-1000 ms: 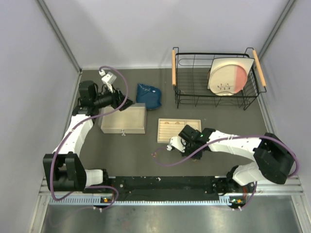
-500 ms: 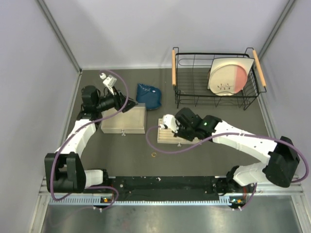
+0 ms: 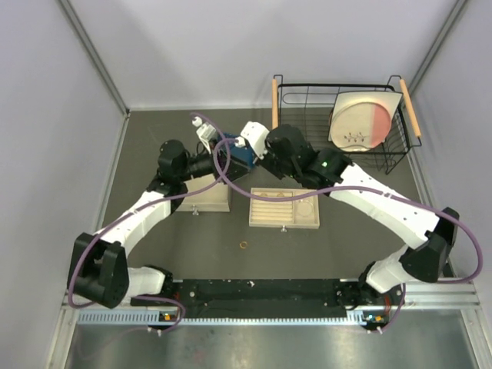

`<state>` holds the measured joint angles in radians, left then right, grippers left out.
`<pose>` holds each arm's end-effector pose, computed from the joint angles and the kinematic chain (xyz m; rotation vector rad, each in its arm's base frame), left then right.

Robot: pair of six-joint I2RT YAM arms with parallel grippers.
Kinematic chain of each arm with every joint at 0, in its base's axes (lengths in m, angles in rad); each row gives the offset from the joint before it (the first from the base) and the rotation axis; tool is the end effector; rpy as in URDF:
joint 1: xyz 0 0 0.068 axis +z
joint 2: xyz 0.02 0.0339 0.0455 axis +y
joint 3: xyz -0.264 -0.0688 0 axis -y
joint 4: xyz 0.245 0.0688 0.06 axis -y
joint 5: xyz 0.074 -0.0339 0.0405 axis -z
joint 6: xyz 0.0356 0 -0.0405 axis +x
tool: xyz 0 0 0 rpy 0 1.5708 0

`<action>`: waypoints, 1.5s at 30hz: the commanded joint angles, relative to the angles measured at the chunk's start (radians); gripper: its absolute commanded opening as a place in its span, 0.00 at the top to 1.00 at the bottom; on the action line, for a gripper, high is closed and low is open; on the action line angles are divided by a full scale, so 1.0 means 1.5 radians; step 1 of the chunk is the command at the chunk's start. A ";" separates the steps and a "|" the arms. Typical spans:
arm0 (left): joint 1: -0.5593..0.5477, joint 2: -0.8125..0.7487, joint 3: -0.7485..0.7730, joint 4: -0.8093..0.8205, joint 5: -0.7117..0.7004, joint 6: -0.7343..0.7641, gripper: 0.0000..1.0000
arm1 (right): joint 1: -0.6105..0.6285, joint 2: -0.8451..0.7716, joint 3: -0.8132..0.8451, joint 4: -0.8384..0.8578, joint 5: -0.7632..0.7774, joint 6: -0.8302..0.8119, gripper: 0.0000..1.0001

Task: Organize the mixed jewelry

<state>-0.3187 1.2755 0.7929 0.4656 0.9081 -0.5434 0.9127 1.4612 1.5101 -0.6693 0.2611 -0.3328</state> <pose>0.2608 -0.1156 0.3039 0.5800 1.6660 -1.3585 0.2037 0.2484 0.3848 -1.1427 1.8419 0.0460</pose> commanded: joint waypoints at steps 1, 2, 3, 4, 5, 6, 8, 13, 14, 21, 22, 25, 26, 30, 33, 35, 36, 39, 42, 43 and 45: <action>-0.046 0.018 0.065 0.008 -0.065 0.000 0.43 | -0.001 0.029 0.054 0.004 0.040 0.037 1.00; -0.051 0.020 0.073 -0.003 -0.085 0.005 0.43 | -0.001 0.031 0.057 0.004 0.043 0.037 1.00; -0.058 0.022 0.077 -0.013 -0.094 0.010 0.44 | -0.001 0.031 0.060 0.004 0.046 0.043 1.00; -0.061 0.027 0.083 -0.015 -0.099 0.011 0.44 | 0.000 0.033 0.060 0.003 0.048 0.045 1.00; -0.063 0.029 0.085 -0.015 -0.103 0.012 0.45 | -0.001 0.034 0.061 0.003 0.049 0.045 1.00; -0.070 0.032 0.088 -0.021 -0.108 0.013 0.45 | -0.001 0.034 0.063 0.003 0.050 0.049 1.00; -0.076 0.041 0.097 -0.031 -0.118 0.015 0.47 | -0.001 0.034 0.065 0.004 0.054 0.052 1.00; -0.082 0.052 0.098 -0.037 -0.141 0.021 0.49 | -0.001 0.034 0.075 0.002 0.063 0.060 1.00; -0.082 0.053 0.098 -0.036 -0.142 0.021 0.49 | -0.001 0.033 0.076 0.004 0.062 0.062 1.00; -0.093 0.074 0.108 -0.017 -0.134 -0.004 0.53 | -0.001 0.041 0.085 0.003 0.063 0.076 1.00; -0.095 0.075 0.110 -0.016 -0.134 -0.006 0.53 | -0.001 0.042 0.086 0.003 0.063 0.077 1.00; -0.101 0.083 0.114 -0.013 -0.137 -0.011 0.54 | -0.001 0.044 0.090 0.003 0.061 0.081 1.00; -0.101 0.086 0.116 -0.008 -0.136 -0.016 0.54 | -0.001 0.045 0.091 0.002 0.059 0.083 1.00; -0.104 0.095 0.124 -0.006 -0.136 -0.020 0.60 | -0.001 0.045 0.095 0.001 0.059 0.084 1.00; -0.104 0.099 0.128 -0.005 -0.133 -0.025 0.63 | -0.001 0.047 0.093 0.001 0.060 0.084 1.00; -0.105 0.100 0.130 -0.005 -0.134 -0.028 0.67 | -0.001 0.050 0.093 0.001 0.058 0.087 1.00; -0.106 0.103 0.131 -0.006 -0.134 -0.028 0.69 | -0.001 0.051 0.092 0.001 0.058 0.087 1.00; -0.108 0.106 0.133 -0.007 -0.132 -0.030 0.72 | -0.001 0.054 0.094 0.000 0.056 0.088 1.00; -0.108 0.111 0.136 -0.007 -0.130 -0.032 0.74 | 0.000 0.056 0.095 0.000 0.056 0.089 1.00; -0.109 0.111 0.137 -0.007 -0.129 -0.033 0.75 | -0.001 0.056 0.096 0.000 0.057 0.089 1.00; -0.110 0.114 0.139 -0.007 -0.127 -0.035 0.77 | 0.000 0.057 0.096 0.000 0.057 0.089 1.00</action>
<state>-0.4744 1.4292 0.9577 0.4114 0.7132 -0.5831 0.9077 1.5364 1.6009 -0.6872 0.3420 -0.2062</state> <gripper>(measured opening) 0.245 0.007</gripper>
